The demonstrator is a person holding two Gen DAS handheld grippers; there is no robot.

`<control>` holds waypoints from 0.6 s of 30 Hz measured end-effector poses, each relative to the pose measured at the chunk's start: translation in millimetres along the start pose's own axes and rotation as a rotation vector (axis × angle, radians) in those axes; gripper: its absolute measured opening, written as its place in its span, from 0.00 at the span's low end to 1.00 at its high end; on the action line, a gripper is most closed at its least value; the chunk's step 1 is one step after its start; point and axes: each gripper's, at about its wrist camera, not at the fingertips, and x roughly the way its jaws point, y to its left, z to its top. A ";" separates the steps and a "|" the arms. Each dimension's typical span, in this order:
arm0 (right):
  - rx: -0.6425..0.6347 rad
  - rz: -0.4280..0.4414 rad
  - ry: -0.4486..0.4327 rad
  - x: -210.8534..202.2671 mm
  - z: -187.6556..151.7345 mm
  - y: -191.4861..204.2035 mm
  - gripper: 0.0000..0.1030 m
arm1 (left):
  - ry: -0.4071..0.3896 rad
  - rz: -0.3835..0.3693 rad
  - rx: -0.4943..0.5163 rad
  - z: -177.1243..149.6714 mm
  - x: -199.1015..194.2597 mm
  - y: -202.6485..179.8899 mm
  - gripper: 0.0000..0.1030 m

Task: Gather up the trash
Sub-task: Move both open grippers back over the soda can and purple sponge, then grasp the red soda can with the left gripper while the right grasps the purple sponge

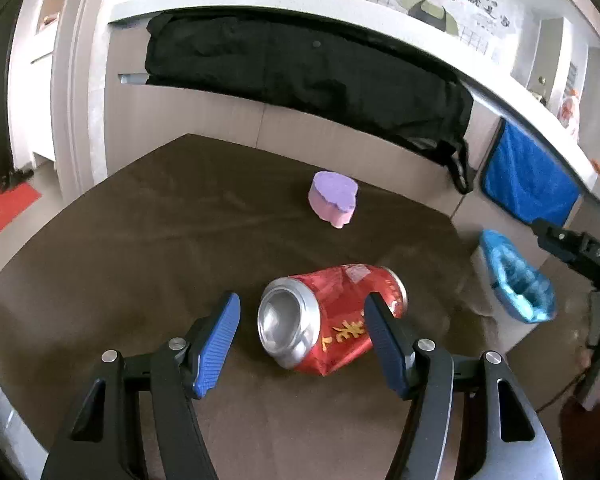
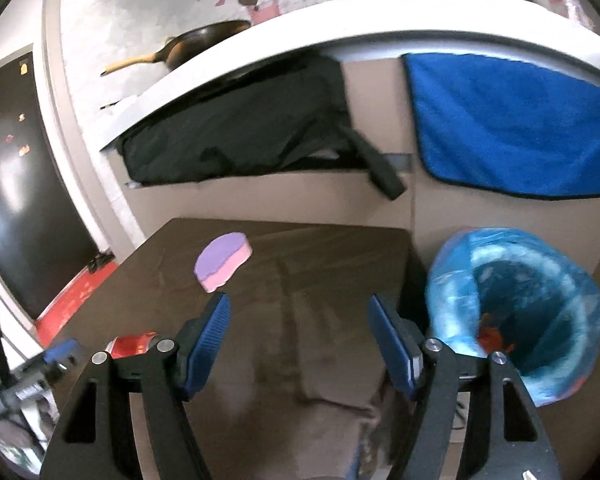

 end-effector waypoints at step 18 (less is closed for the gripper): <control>-0.068 0.050 0.106 72.0 6.8 58.5 0.66 | 0.089 -0.016 -0.086 1.4 49.0 37.5 0.50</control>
